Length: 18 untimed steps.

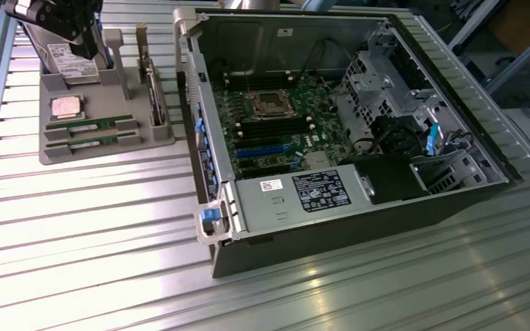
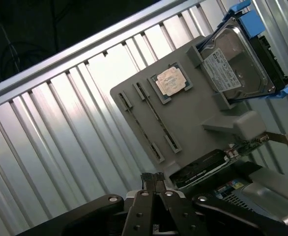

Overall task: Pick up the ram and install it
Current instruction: 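Pick up the ram and move it above insertion slot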

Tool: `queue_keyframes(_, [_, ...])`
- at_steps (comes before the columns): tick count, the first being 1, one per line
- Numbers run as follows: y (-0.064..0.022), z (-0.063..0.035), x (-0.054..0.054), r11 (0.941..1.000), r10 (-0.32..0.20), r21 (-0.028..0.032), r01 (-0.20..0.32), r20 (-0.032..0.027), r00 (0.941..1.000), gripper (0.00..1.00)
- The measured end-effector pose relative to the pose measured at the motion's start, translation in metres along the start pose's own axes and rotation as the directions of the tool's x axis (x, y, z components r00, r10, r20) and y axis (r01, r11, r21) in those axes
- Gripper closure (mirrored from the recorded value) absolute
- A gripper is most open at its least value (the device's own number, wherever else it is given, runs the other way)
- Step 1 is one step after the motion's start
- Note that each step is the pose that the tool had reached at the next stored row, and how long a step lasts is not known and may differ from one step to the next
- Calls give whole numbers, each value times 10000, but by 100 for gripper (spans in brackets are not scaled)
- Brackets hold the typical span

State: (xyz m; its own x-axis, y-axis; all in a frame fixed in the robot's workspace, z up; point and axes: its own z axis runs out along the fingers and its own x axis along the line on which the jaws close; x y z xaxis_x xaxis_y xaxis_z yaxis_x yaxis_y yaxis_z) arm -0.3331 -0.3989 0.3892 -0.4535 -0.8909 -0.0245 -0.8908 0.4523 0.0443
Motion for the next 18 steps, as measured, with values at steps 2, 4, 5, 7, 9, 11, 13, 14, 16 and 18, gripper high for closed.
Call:
queue_keyframes(2, [0, 0, 0, 9999, -172, -4, 172, -8, 9999, 89])
queue_keyframes(4, [0, 1, 0, 9994, -348, -9, 348, -16, 9994, 89])
queue_keyframes(5, [0, 1, 0, 9991, -434, -11, 434, -19, 9991, 89])
queue_keyframes(7, [0, 2, 0, 9980, -636, -17, 636, -28, 9980, 89])
queue_keyframes(9, [0, 2, 0, 9967, -806, -22, 805, -36, 9967, 89])
queue_keyframes(11, [0, 3, 0, 9956, -939, -25, 939, -41, 9956, 89])
queue_keyframes(13, [0, 3, 0, 9945, -1048, -28, 1048, -45, 9945, 89])
queue_keyframes(14, [0, 3, 0, 9940, -1095, -30, 1095, -48, 9940, 89])
queue_keyframes(16, [0, 4, 0, 9920, -1262, -35, 1261, -55, 9920, 89])
queue_keyframes(18, [0, 4, 0, 9897, -1434, -40, 1434, -61, 9896, 89])
